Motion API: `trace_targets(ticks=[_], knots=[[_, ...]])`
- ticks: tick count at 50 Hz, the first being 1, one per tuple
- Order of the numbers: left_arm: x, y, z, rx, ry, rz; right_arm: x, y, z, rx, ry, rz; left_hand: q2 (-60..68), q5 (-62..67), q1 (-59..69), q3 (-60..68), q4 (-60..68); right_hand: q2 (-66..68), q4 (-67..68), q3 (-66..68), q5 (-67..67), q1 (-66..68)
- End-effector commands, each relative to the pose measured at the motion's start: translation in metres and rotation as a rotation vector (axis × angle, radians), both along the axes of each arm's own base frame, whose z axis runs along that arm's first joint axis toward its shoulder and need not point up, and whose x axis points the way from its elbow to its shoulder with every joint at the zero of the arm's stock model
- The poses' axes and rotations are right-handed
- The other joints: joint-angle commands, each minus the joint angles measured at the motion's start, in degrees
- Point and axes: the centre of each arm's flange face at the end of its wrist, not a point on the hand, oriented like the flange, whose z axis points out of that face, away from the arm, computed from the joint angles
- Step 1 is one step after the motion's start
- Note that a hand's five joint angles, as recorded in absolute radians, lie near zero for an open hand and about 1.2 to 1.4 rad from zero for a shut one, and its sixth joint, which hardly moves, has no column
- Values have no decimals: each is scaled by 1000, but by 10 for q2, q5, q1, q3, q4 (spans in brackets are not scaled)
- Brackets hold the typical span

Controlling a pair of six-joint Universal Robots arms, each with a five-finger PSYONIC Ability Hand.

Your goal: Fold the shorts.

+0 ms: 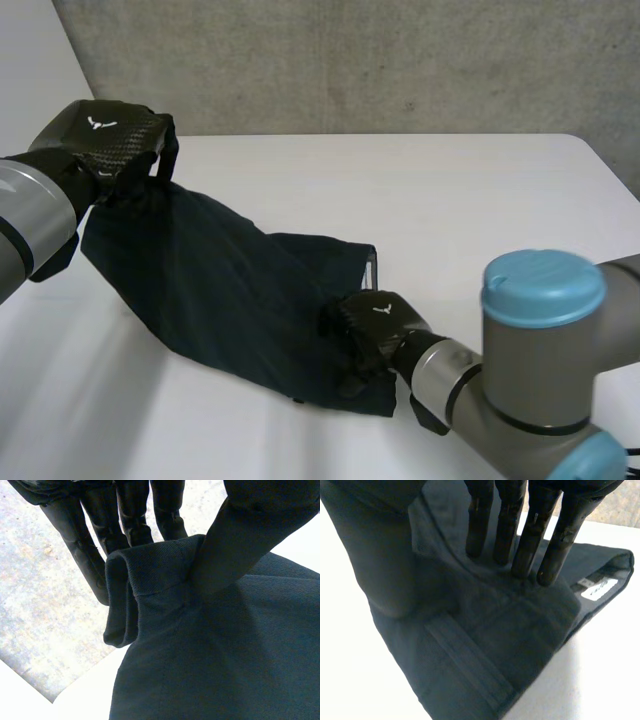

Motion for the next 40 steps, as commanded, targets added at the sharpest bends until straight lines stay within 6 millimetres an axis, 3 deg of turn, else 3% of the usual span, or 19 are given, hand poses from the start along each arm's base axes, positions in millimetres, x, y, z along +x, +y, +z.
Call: trace_targets(ticks=[1, 5, 9, 10, 13, 17, 21, 26, 31, 35, 40], knots=[[1, -2, 2, -15, 14, 7, 6, -16, -19, -105, 63, -54, 116, 146, 164, 119, 116, 488, 487, 487, 497, 531], [2, -3, 2, -15, 11, 11, 5, -24, -5, -164, 59, -72, 116, 146, 164, 119, 116, 488, 488, 487, 498, 532], [5, -3, -2, 0, 1, 20, 3, -26, 51, -348, 34, -42, 116, 146, 164, 119, 116, 488, 488, 487, 498, 532], [6, -3, -5, 8, -4, 22, -4, -27, 75, -431, 48, -36, 116, 146, 164, 119, 116, 488, 488, 487, 498, 532], [7, 0, -9, 28, -13, 22, -26, -33, 116, -570, 143, -35, 116, 146, 164, 119, 116, 488, 488, 487, 498, 532], [9, 7, -14, 57, -22, 17, -46, -32, 149, -665, 278, 5, 116, 146, 164, 119, 116, 488, 488, 487, 498, 532], [13, 17, -20, 98, -36, 14, -54, -27, 161, -658, 359, 39, 116, 146, 164, 119, 116, 488, 488, 487, 498, 532], [15, 25, -36, 152, -54, 11, -64, -27, 162, -604, 415, 46, 116, 146, 164, 119, 116, 488, 488, 487, 498, 532], [15, 28, -67, 251, -86, 5, -67, -30, 144, -542, 463, 74, 116, 146, 164, 119, 116, 488, 488, 487, 498, 532], [7, 0, -109, 337, -121, 13, -57, -52, 96, -406, 516, 119, 116, 146, 164, 119, 116, 488, 488, 487, 498, 532], [-10, -39, -120, 307, -127, 3, -43, -81, 70, -413, 516, 117, 116, 146, 164, 119, 116, 488, 488, 487, 498, 532]])
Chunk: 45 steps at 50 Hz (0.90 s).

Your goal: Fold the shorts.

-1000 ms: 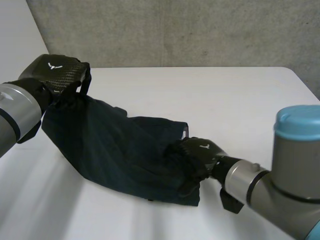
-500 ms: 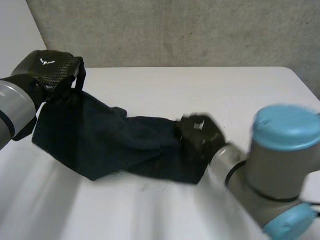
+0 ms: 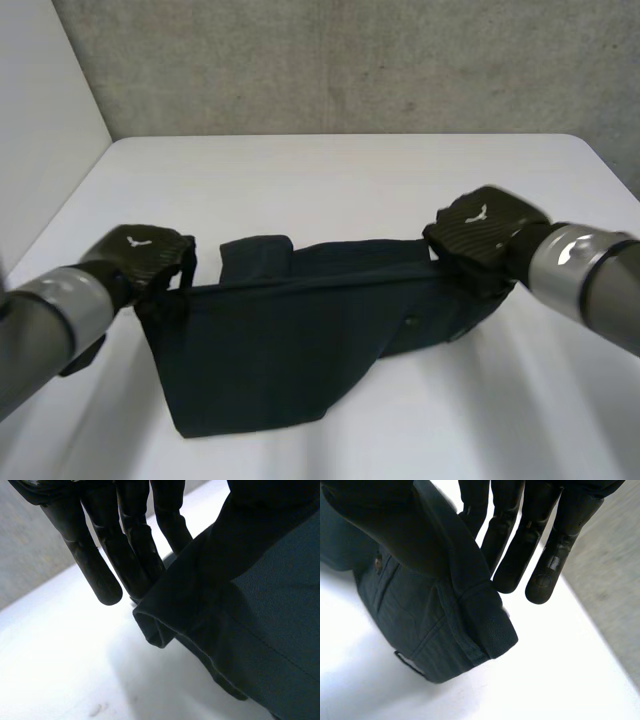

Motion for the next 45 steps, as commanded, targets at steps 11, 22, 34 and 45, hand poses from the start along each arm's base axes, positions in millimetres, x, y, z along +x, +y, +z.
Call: trace_targets(ticks=[11, 22, 34, 45], knots=[[-59, -133, 94, -563, 180, 1, 50, -115, 27, -518, -220, -33, 115, 146, 162, 118, 116, 131, 119, 120, 140, 255], [-56, -118, 228, -1184, 444, 47, 56, -128, 143, -1155, -531, -31, 115, 146, 162, 118, 116, 131, 119, 120, 140, 255], [-58, -128, 117, -832, 294, 39, 57, -129, 42, -741, -348, -38, 115, 146, 162, 118, 116, 131, 119, 120, 140, 255], [-56, -113, -59, -366, 87, 22, 59, -116, -121, -330, -129, -13, 115, 146, 162, 118, 116, 131, 119, 120, 140, 255]])
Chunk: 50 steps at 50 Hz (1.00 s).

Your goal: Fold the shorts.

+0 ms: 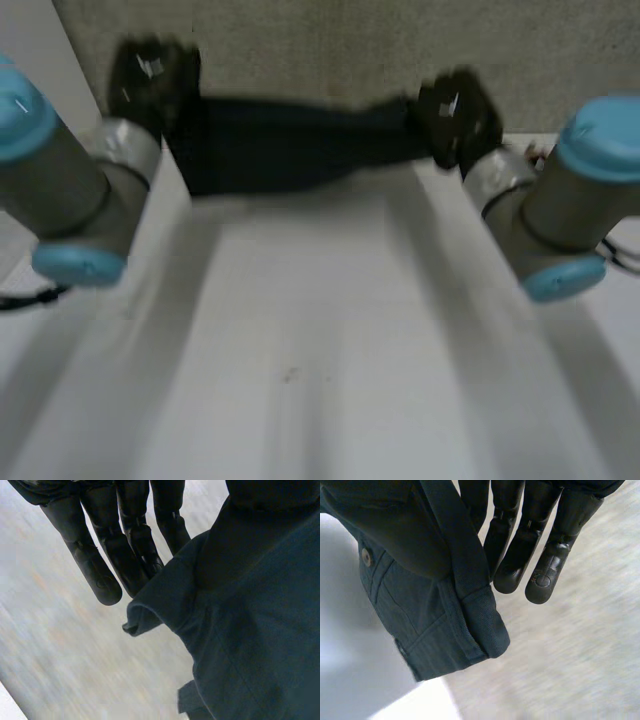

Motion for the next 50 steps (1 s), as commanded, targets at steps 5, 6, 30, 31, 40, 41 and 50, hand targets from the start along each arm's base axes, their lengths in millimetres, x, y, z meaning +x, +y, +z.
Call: trace_targets(ticks=[5, 6, 30, 31, 40, 41, 50], knots=[[4, 33, -146, 435, -259, -12, -4, 23, -108, 344, 175, 8, 114, 146, 162, 117, 113, 131, 119, 120, 137, 247], [4, 41, -150, 469, -295, -20, -5, 27, -103, 363, 174, 8, 114, 146, 162, 117, 113, 131, 119, 120, 137, 247], [67, 184, -104, 921, -585, -51, -84, 153, -47, 867, 582, 37, 114, 146, 162, 117, 113, 131, 119, 120, 137, 247], [69, 187, -105, 934, -595, -55, -87, 158, -46, 879, 600, 43, 114, 146, 162, 117, 113, 131, 119, 120, 137, 247], [66, 182, -96, 910, -599, -54, -89, 178, -33, 932, 590, 168, 114, 146, 162, 117, 113, 131, 119, 120, 137, 247], [64, 174, -91, 879, -591, -48, -88, 172, -29, 919, 562, 168, 114, 146, 162, 117, 113, 131, 119, 120, 137, 247], [38, 113, -65, 627, -493, -20, -71, 122, -15, 802, 320, 110, 114, 146, 162, 117, 113, 131, 119, 120, 137, 247]])
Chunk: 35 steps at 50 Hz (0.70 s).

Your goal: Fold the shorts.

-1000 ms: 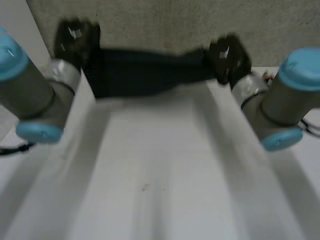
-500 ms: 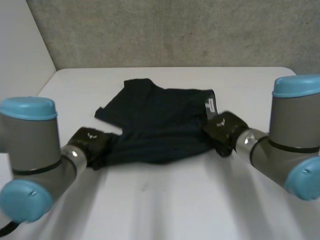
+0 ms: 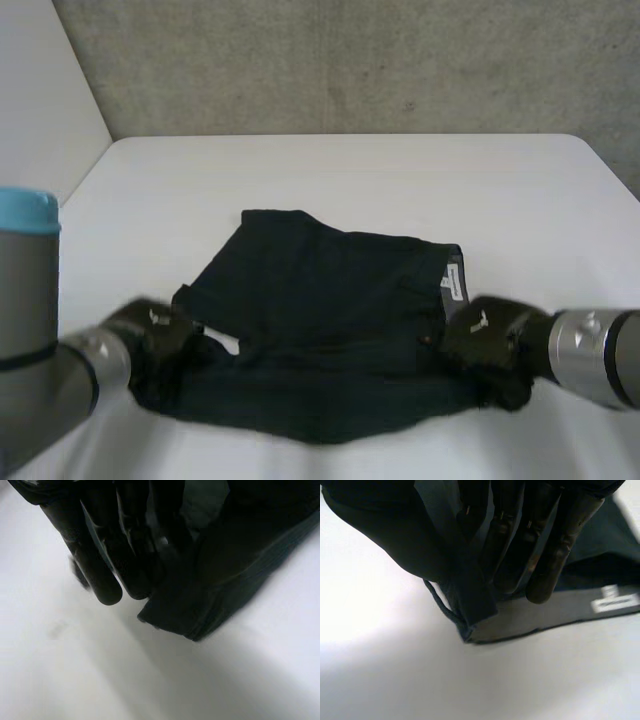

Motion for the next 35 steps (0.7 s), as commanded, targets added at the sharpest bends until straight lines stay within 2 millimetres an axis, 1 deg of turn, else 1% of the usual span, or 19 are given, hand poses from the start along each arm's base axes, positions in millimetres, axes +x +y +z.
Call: trace_targets(ticks=[1, 2, 4, 5, 8, 9, 12, 13, 16, 17, 20, 21, 24, 25, 27, 29, 33, 34, 35], knots=[[-22, -51, 21, -214, 89, -1, 15, -43, 6, -98, -163, -113, 114, 146, 162, 117, 113, 131, 119, 120, 136, 241], [-29, -65, 25, -267, 112, -2, 18, -51, 6, -118, -199, -135, 114, 146, 162, 117, 113, 131, 119, 120, 136, 241], [-36, -75, 26, -303, 130, -11, 21, -59, 6, -139, -228, -154, 114, 146, 162, 117, 113, 131, 119, 120, 136, 241], [-44, -88, 26, -346, 147, -15, 22, -68, 4, -160, -245, -173, 114, 146, 162, 117, 113, 131, 119, 120, 136, 241], [-53, -109, 23, -398, 166, -10, 24, -84, 0, -206, -265, -217, 114, 146, 162, 117, 113, 131, 119, 120, 136, 241], [-59, -123, 18, -419, 172, -8, 25, -95, -2, -240, -266, -249, 114, 146, 162, 117, 113, 131, 119, 120, 136, 241], [-69, -140, 6, -429, 176, -12, 25, -112, -8, -296, -250, -296, 114, 146, 162, 117, 113, 131, 119, 120, 136, 241], [-76, -149, -3, -431, 174, -20, 26, -121, -14, -336, -236, -315, 114, 146, 162, 117, 113, 131, 119, 120, 136, 241], [-86, -162, -19, -436, 163, -35, 32, -132, -23, -386, -227, -323, 114, 146, 162, 117, 113, 131, 119, 120, 136, 241], [-91, -170, -26, -448, 156, -43, 37, -139, -30, -418, -229, -315, 114, 146, 162, 117, 113, 131, 119, 120, 136, 241], [-96, -183, -37, -479, 146, -43, 44, -151, -43, -468, -237, -297, 114, 146, 162, 117, 113, 131, 119, 120, 136, 241], [-100, -192, -43, -512, 140, -35, 48, -159, -52, -505, -243, -286, 114, 146, 162, 117, 113, 131, 119, 120, 136, 241], [-104, -201, -50, -565, 135, -25, 53, -169, -62, -566, -257, -269, 114, 146, 162, 117, 113, 131, 119, 120, 136, 241], [-106, -207, -55, -603, 127, -18, 56, -175, -69, -604, -267, -260, 114, 146, 162, 117, 113, 131, 119, 120, 136, 241], [-108, -211, -58, -636, 116, -22, 59, -180, -76, -638, -279, -250, 114, 146, 162, 117, 113, 131, 119, 120, 136, 241], [-112, -213, -59, -684, 103, -40, 64, -182, -88, -657, -285, -233, 114, 146, 162, 117, 113, 131, 119, 120, 136, 241], [-118, -214, -60, -737, 103, -57, 72, -178, -101, -646, -288, -209, 114, 146, 162, 117, 113, 131, 119, 120, 136, 241], [-119, -214, -61, -741, 106, -61, 72, -177, -102, -646, -287, -211, 34, 66, 82, 37, 34, 70, 58, 59, 75, 180], [-120, -214, -62, -744, 108, -64, 72, -178, -101, -650, -286, -216, -77, -45, -29, -73, -77, -49, -61, -60, -44, 62]])
